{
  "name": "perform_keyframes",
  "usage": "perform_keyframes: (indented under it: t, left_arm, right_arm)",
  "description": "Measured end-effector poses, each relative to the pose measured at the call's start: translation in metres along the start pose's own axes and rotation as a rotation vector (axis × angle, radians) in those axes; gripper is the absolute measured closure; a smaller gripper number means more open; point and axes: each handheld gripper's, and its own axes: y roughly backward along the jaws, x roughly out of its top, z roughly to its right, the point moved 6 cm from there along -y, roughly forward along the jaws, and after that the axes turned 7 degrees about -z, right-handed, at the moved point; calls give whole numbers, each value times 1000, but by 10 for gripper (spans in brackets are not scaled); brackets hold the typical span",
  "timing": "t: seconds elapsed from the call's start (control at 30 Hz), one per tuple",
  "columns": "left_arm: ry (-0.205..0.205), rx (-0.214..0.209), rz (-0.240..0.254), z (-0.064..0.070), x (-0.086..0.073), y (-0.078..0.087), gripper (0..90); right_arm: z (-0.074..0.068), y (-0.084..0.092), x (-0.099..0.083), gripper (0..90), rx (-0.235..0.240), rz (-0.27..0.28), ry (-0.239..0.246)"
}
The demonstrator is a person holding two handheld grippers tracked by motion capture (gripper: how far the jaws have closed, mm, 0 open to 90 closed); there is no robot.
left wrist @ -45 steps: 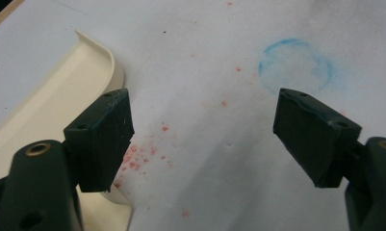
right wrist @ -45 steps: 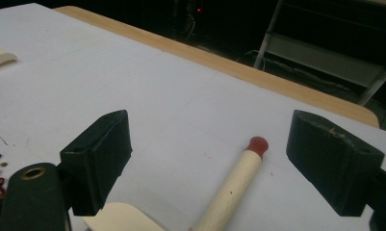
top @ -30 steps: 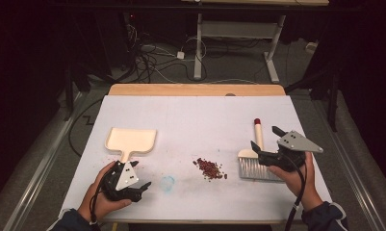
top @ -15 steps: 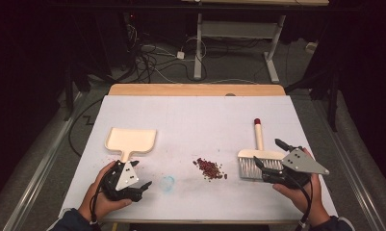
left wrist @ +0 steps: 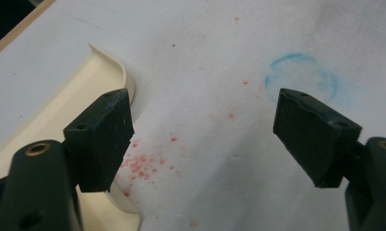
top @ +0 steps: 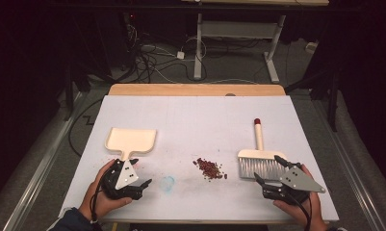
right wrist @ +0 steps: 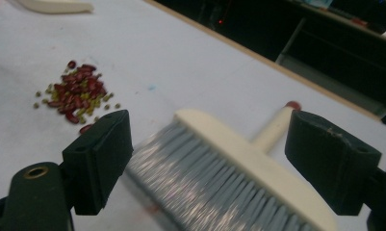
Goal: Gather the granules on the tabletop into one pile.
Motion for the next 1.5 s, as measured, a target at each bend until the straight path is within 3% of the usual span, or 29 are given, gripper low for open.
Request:
perform_keyframes:
  t: [0.13, 0.37, 1.5]
  left_arm:
    - [-7, 11, 2, 1, 0, 2, 203]
    - [-16, 14, 3, 3, -3, 4, 203]
    - [-10, 17, 7, 0, 0, 2, 203]
  right_arm:
    - [-7, 0, -4, 173, 7, -16, 29]
    - [-7, 2, 0, 173, 5, 3, 15]
    - [-7, 2, 2, 171, -15, 3, 39]
